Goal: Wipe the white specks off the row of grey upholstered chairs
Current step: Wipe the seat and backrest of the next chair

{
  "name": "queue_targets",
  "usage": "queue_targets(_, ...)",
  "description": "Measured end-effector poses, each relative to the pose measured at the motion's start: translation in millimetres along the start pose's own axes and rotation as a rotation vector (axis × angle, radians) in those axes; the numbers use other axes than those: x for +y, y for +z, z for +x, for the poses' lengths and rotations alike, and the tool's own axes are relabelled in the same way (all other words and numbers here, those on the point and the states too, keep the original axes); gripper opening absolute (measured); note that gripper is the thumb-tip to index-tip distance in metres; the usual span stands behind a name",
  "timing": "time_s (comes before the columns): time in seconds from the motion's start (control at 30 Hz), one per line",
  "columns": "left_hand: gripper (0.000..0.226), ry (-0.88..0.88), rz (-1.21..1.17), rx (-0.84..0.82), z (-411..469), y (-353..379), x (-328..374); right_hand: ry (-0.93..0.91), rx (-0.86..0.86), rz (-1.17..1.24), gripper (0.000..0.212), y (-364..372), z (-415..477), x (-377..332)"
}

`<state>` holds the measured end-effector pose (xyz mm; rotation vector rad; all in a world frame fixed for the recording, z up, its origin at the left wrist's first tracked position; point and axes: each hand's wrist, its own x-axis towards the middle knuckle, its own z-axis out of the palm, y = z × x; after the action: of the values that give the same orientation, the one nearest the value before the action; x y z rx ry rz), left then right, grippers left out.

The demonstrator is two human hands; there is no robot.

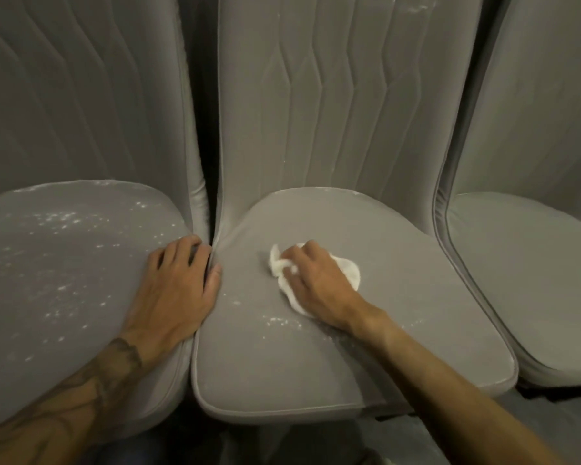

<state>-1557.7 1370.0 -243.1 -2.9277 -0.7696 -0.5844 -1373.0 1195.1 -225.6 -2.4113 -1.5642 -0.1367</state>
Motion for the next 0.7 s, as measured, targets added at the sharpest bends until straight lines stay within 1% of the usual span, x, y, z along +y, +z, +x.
queue_targets(0.07, 0.038, 0.007, 0.004, -0.019, -1.7, -0.7, -0.3, -0.075, -0.035, 0.099, 0.024, -10.3, -8.3, 8.2)
queue_targets(0.1, 0.039, 0.008, 0.004, -0.028, -1.9, -0.6, -1.0, -0.069, -0.044, 0.102, 0.02, -17.0, -8.6, 21.2)
queue_targets(0.13, 0.04, 0.008, 0.001, -0.034, -1.7, -0.8, -1.3, -0.019, -0.042, 0.078, 0.02, -23.2, -8.3, 37.1)
queue_targets(0.23, 0.042, 0.001, -0.004, -0.04, 0.2, -0.6, -0.5, 0.267, -0.001, 0.038, 0.025, -30.9, -3.8, 74.4)
queue_targets(0.27, 0.042, 0.001, -0.001, -0.034, 0.9, 0.1, -0.3, 0.308, 0.013, 0.025, 0.026, -29.6, -2.9, 71.7)
queue_targets(0.3, 0.042, 0.005, 0.002, -0.023, 1.4, 0.2, -0.2, 0.31, 0.013, 0.017, 0.027, -27.7, -3.9, 61.7)
queue_targets(0.33, 0.042, 0.01, 0.004, -0.013, 1.3, 0.3, -0.2, 0.267, 0.021, 0.022, 0.026, -24.0, -8.6, 49.3)
queue_targets(0.4, 0.041, 0.017, 0.006, 0.006, 1.0, 1.3, -1.1, 0.035, 0.045, 0.077, 0.02, -21.6, -24.3, 29.3)
queue_targets(0.43, 0.041, 0.021, 0.007, 0.014, 1.2, 2.3, -1.4, -0.059, 0.018, 0.135, 0.019, -24.1, -31.2, 28.5)
queue_targets(0.47, 0.04, 0.025, 0.007, 0.022, 1.2, 3.1, -1.8, -0.109, -0.022, 0.177, 0.018, -29.3, -34.1, 35.3)
queue_targets(0.5, 0.04, 0.026, 0.005, 0.029, 1.3, 3.8, -1.8, -0.114, -0.056, 0.167, 0.019, -34.4, -33.5, 48.0)
queue_targets(0.53, 0.04, 0.025, 0.003, 0.037, 1.4, 4.2, -1.8, -0.064, -0.067, 0.122, 0.021, -38.6, -30.8, 63.2)
queue_targets(0.57, 0.04, 0.022, 0.0, 0.044, 1.5, 4.7, -1.7, 0.042, -0.063, 0.073, 0.023, -39.9, -27.1, 80.6)
queue_targets(0.63, 0.04, 0.019, 0.005, 0.056, 1.9, 6.2, -1.8, 0.367, -0.022, 0.031, 0.029, -38.7, -19.7, 105.3)
queue_targets(0.67, 0.039, 0.021, 0.01, 0.062, 2.0, 7.2, -2.1, 0.498, 0.011, 0.006, 0.031, -35.3, -17.1, 106.3)
queue_targets(0.7, 0.038, 0.025, 0.013, 0.072, 2.1, 8.5, -2.2, 0.561, 0.025, -0.035, 0.033, -30.4, -15.7, 100.1)
